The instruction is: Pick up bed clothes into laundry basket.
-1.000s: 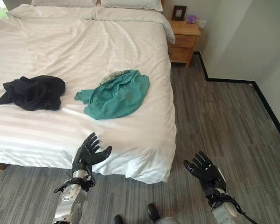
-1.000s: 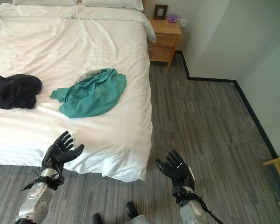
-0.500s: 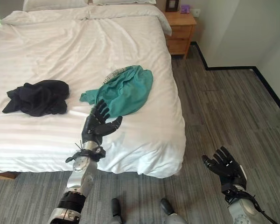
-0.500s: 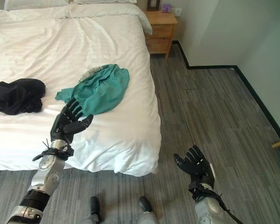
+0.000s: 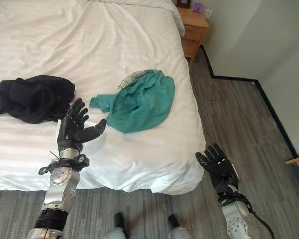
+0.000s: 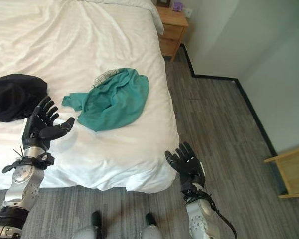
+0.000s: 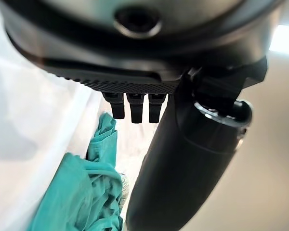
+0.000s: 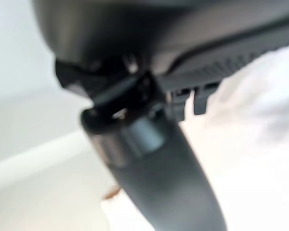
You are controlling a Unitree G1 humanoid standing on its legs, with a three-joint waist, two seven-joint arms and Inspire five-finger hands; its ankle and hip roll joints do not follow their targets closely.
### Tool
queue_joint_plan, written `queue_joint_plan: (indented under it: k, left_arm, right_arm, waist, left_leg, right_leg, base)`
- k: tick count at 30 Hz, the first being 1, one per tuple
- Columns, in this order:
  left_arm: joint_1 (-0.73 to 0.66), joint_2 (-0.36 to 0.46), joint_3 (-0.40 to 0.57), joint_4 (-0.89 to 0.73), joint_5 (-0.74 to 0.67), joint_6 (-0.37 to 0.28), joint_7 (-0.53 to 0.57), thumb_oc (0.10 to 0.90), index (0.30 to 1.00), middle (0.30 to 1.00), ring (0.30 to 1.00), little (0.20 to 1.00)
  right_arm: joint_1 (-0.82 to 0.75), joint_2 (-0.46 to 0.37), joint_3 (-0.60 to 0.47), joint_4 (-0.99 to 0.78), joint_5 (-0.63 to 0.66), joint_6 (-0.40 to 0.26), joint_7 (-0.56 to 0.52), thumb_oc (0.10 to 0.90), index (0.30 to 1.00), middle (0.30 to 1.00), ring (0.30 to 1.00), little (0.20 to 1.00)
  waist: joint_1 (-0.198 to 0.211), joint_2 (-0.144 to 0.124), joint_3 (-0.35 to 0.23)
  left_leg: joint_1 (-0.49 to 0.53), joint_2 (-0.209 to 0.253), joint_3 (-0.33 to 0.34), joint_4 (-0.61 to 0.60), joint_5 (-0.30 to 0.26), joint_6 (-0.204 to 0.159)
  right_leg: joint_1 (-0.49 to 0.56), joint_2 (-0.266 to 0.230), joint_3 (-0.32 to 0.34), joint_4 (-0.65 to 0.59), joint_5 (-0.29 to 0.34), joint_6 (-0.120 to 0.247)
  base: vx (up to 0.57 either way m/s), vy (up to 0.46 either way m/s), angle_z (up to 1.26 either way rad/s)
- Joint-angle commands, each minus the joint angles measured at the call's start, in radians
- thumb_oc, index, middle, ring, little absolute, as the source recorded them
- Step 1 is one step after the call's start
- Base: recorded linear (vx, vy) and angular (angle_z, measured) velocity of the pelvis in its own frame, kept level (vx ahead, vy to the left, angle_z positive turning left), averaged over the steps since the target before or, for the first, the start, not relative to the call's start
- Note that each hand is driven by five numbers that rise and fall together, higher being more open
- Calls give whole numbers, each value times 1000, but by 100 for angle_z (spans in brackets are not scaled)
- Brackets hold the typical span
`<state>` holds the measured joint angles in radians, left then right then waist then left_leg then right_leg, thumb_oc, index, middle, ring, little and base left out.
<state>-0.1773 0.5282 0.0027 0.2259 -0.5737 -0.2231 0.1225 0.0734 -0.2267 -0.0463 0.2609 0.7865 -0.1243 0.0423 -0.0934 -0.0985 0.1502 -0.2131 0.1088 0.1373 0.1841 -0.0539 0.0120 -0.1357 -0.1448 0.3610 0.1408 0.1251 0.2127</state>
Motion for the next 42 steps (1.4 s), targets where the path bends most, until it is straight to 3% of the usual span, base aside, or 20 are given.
queue_joint_plan:
  k: [1,2,3,4,7,10,15,22,24,30,31,32,37,42]
  left_arm:
    - [-65,48,10,-140,50,-107,-12,800,900,900,900,900]
    - [-11,4,6,-143,64,-79,-29,800,900,900,900,900]
    - [-8,-5,1,-124,80,-75,-2,800,900,900,900,900]
    - [-8,-21,-3,-124,70,-69,-6,800,900,900,900,900]
    - [9,-59,7,-143,37,-74,-21,800,900,900,900,900]
    - [52,-92,36,-161,10,-73,-43,800,900,900,900,900]
    - [85,-110,57,-169,10,-68,-37,800,900,900,900,900]
    - [102,-63,89,-180,89,-62,-44,800,900,900,900,900]
    - [94,-24,103,-182,121,-61,-48,800,900,900,900,900]
    - [13,296,175,-2,309,17,-11,800,900,900,900,900]
    - [-28,413,197,115,389,51,8,800,900,900,900,900]
    - [-48,456,199,153,427,59,19,800,900,900,900,900]
    - [-246,585,100,518,429,104,49,800,900,900,900,900]
    - [-274,588,75,532,427,100,50,800,900,900,900,900]
  right_arm:
    - [-30,-87,-50,-63,5,-94,19,800,900,900,900,900]
    - [-25,-121,-46,-36,6,-88,20,800,900,900,900,900]
    - [-36,-140,-32,-20,-2,-92,11,800,900,900,900,900]
    - [-30,-145,-36,-33,4,-90,8,800,900,900,900,900]
    - [-47,-174,-42,-39,8,-91,12,800,900,900,900,900]
    - [-47,-227,-101,-66,-38,-97,1,800,900,900,900,900]
    - [-30,-216,-141,-106,-84,-101,-17,800,900,900,900,900]
    - [-12,-218,-135,-115,-140,-86,3,800,900,900,900,900]
    - [-12,-223,-131,-107,-146,-78,13,800,900,900,900,900]
    - [-30,-263,-115,-70,-121,-32,47,800,900,900,900,900]
    - [-15,-273,-119,-66,-107,-16,60,800,900,900,900,900]
    - [-7,-270,-124,-66,-106,-13,64,800,900,900,900,900]
    - [20,-273,-110,-46,-77,-8,59,800,900,900,900,900]
    - [21,-268,-117,-45,-77,-8,59,800,900,900,900,900]
  waist:
    - [-12,42,-81]
    - [8,-66,-77]
    - [16,-71,-79]
    - [19,-62,-76]
    - [21,-57,-81]
    - [17,-23,-97]
    - [8,26,-97]
    - [12,52,-101]
    - [12,61,-107]
    - [8,86,-96]
    - [2,90,-92]
    - [1,89,-94]
    - [-30,88,-90]
    - [-23,85,-90]
  left_leg:
    - [20,92,-85,-196,104,-92]
    - [45,44,-94,-196,70,-62]
    - [61,27,-97,-201,63,-53]
    - [66,4,-123,-189,63,-50]
    - [91,-13,-125,-203,72,-57]
    - [129,-32,-148,-219,68,-66]
    - [155,-40,-155,-226,67,-66]
    - [180,-45,-138,-228,56,-65]
    - [189,-48,-132,-235,55,-64]
    - [195,-47,-127,-244,58,-66]
    - [199,-46,-124,-245,54,-65]
    - [193,-45,-121,-248,60,-67]
    - [181,-35,-109,-257,69,-72]
    - [179,-35,-110,-257,69,-72]
  right_leg:
    - [40,32,-23,49,1,19]
    - [9,178,-65,-102,-146,-46]
    - [-17,197,-89,-121,-132,-55]
    - [11,197,-85,-109,-157,-75]
    - [39,213,-69,-150,-145,-90]
    - [86,208,-93,-183,-156,-108]
    - [106,188,-100,-180,-166,-108]
    - [135,162,-93,-194,-164,-99]
    - [140,156,-95,-197,-166,-95]
    - [139,145,-89,-199,-167,-81]
    - [143,143,-91,-200,-171,-75]
    - [136,144,-90,-201,-166,-74]
    - [116,151,-94,-197,-169,-71]
    - [114,151,-95,-196,-169,-71]
  base:
    - [136,173,2]
    - [176,174,-15]
    - [214,202,-25]
    - [106,22,-14]
    - [109,-7,29]
    - [176,-23,10]
    - [68,5,14]
    - [44,29,-3]
    - [47,64,-3]
    - [19,71,-4]
    - [28,60,-8]
    - [35,65,-7]
    - [11,30,-3]
    - [0,0,0]
